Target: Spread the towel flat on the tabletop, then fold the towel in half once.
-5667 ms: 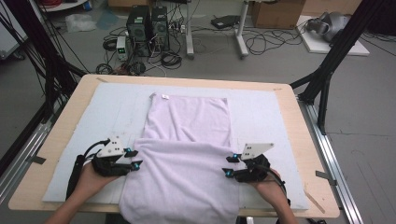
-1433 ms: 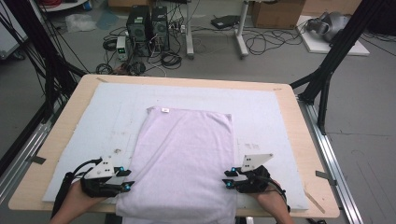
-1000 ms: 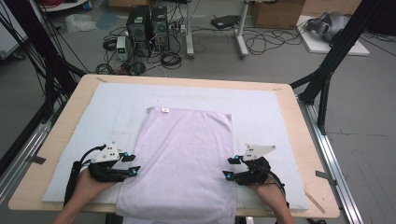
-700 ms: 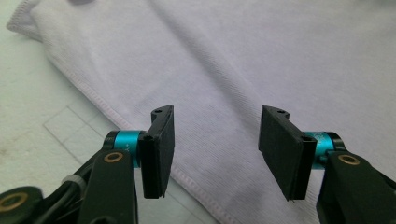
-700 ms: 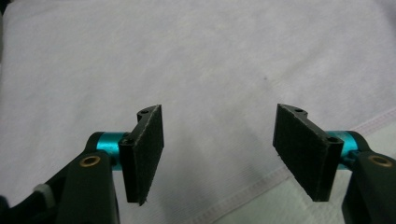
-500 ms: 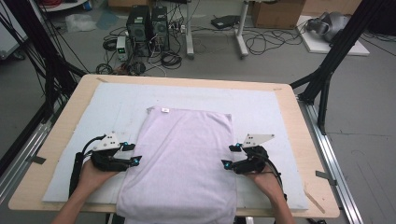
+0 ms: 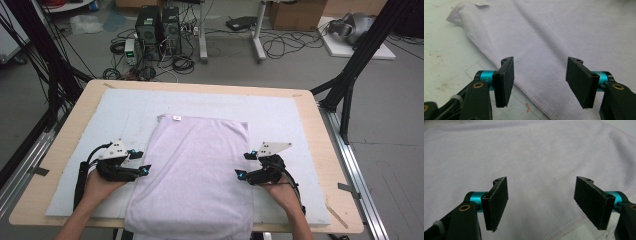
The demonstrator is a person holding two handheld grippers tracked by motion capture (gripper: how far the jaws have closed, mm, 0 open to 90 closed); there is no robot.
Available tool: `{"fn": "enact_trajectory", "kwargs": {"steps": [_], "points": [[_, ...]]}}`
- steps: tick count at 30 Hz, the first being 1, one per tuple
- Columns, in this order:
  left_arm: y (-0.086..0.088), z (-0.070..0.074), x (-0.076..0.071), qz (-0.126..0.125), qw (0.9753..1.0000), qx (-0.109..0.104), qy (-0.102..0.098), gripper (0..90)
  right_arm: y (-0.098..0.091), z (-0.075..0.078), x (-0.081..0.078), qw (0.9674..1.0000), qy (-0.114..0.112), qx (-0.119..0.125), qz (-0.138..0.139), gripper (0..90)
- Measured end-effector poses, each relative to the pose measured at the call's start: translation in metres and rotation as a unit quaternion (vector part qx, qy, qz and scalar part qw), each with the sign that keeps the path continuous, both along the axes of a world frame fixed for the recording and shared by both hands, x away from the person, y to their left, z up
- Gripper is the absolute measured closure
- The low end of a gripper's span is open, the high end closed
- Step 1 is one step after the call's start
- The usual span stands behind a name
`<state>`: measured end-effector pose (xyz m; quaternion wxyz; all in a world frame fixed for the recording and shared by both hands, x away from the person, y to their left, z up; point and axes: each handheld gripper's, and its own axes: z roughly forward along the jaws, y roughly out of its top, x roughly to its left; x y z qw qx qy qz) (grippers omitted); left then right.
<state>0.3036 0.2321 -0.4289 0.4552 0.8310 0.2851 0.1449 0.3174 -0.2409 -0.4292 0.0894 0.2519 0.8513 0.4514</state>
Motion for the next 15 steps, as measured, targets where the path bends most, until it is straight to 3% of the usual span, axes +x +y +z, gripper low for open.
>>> {"fn": "enact_trajectory", "kwargs": {"steps": [15], "points": [[0.0008, 0.0006, 0.0012, -0.003, 1.0, 0.006, -0.001, 39.8, 0.0028, -0.0015, -0.0004, 0.9999, 0.001, -0.017, 0.001, 25.8]]}}
